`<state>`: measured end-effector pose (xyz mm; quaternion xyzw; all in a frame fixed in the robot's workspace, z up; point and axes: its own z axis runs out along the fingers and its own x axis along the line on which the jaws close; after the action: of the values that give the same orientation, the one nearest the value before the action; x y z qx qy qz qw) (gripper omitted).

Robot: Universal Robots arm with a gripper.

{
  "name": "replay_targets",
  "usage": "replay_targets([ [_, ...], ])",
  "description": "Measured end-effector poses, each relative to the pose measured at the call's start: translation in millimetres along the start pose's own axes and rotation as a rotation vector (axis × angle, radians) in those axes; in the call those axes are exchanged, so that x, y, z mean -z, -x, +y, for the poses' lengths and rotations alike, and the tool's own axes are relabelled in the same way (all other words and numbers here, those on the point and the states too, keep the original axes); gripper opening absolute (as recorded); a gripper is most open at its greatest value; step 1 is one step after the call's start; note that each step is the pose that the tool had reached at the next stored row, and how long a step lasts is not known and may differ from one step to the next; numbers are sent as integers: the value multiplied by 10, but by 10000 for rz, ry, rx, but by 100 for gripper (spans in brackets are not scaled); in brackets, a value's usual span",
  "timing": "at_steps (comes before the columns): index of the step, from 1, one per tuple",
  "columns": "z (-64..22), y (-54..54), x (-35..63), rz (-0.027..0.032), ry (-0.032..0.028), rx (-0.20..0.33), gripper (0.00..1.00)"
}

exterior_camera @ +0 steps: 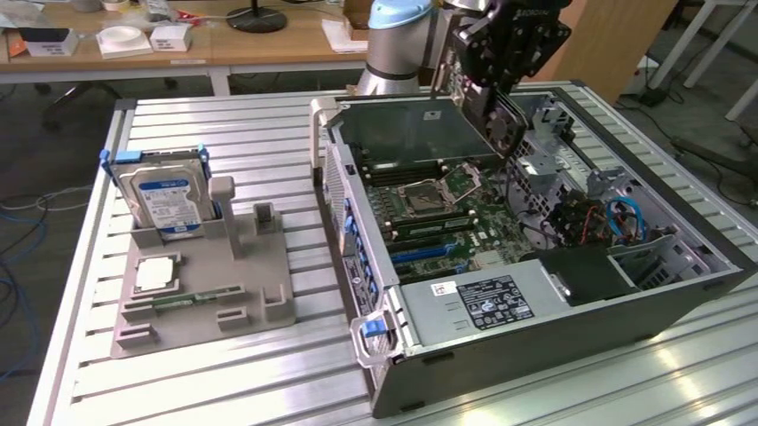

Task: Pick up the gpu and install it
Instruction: 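Insert the gpu into the slot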

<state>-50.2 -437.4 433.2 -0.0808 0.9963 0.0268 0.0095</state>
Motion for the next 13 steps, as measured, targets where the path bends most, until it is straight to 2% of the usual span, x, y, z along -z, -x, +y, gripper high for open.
replay_targets([
  [13, -1, 0, -14, 137, 40, 1728, 26],
])
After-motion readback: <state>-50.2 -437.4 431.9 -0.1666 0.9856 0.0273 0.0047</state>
